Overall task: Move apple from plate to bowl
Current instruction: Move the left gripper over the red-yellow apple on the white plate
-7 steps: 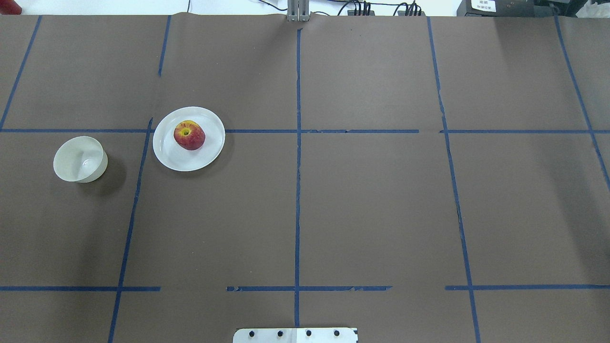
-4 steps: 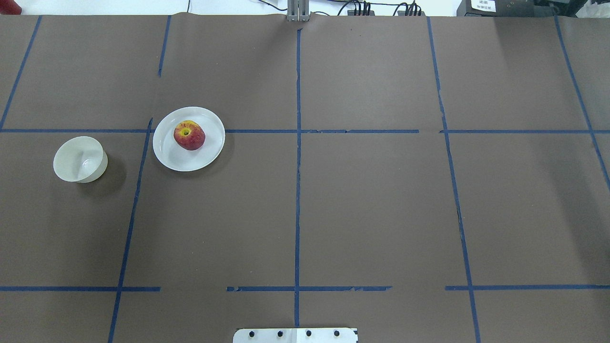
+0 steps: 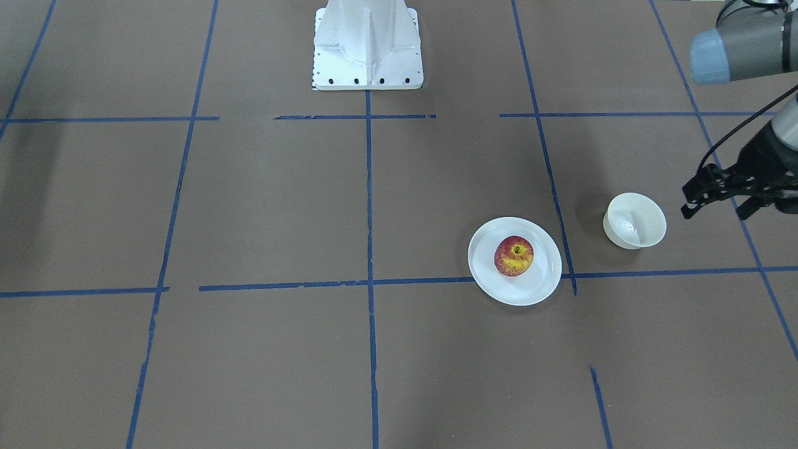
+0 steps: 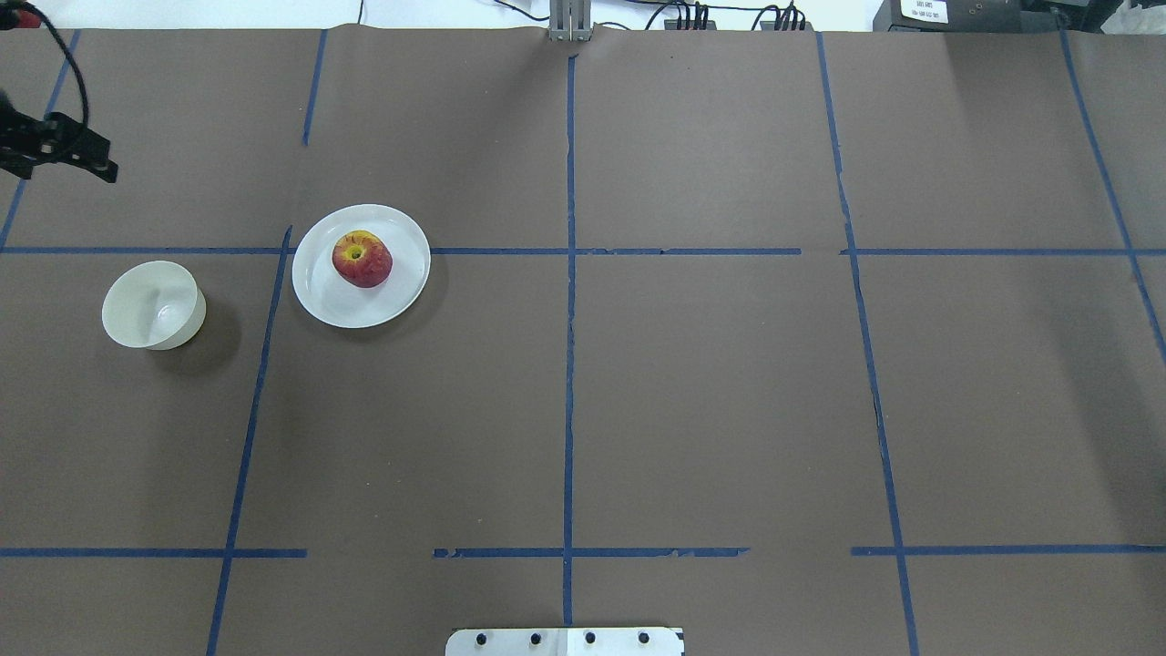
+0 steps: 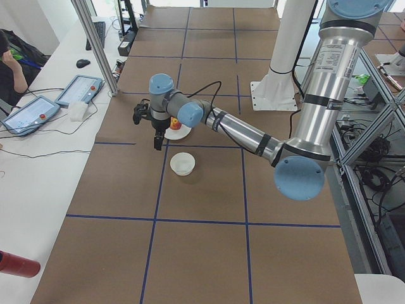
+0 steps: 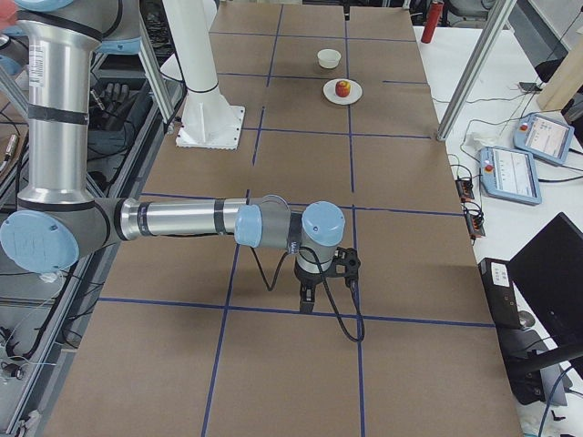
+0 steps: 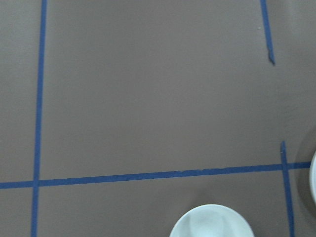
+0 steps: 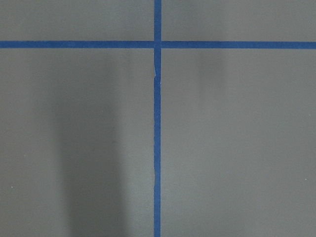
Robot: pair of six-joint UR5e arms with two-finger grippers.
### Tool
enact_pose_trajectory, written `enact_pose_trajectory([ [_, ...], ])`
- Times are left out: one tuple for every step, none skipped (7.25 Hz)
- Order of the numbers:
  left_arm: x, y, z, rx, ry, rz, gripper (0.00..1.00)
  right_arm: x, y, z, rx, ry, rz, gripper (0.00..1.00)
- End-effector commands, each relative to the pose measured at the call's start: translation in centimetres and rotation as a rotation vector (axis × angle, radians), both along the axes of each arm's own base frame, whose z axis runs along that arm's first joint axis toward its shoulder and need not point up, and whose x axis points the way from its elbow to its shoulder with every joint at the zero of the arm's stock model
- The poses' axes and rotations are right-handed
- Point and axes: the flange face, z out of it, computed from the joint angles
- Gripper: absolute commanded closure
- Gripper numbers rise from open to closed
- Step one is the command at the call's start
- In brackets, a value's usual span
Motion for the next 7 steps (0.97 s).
enact_pose_trajectory([
  [9.1, -1.9, -6.0, -0.12, -0.001, 0.019, 0.0, 0.0, 0.0, 0.0, 0.001, 0.0, 0.0, 0.0],
  [11.5, -2.3, -5.9, -0.15, 0.001, 0.019, 0.0, 0.0, 0.0, 0.0, 0.001, 0.0, 0.0, 0.0],
  [14.5, -2.1, -5.6, -0.17, 0.013, 0.024, 0.0, 0.0, 0.0, 0.0, 0.001, 0.0, 0.0, 0.0],
  [16.7, -1.6, -5.3, -0.184, 0.043, 0.007, 0.0, 0.0, 0.0, 0.0, 0.0, 0.0, 0.0, 0.0],
  [18.8, -2.0, -5.6, -0.201, 0.053, 0.002, 0.0, 0.0, 0.0, 0.0, 0.001, 0.0, 0.0, 0.0],
  [21.3, -3.1, -5.6, -0.214, 0.052, 0.006, 0.0, 0.0, 0.0, 0.0, 0.001, 0.0, 0.0, 0.0],
  [21.9, -3.7, -5.1, -0.204, 0.076, -0.003, 0.0, 0.0, 0.0, 0.0, 0.001, 0.0, 0.0, 0.0],
])
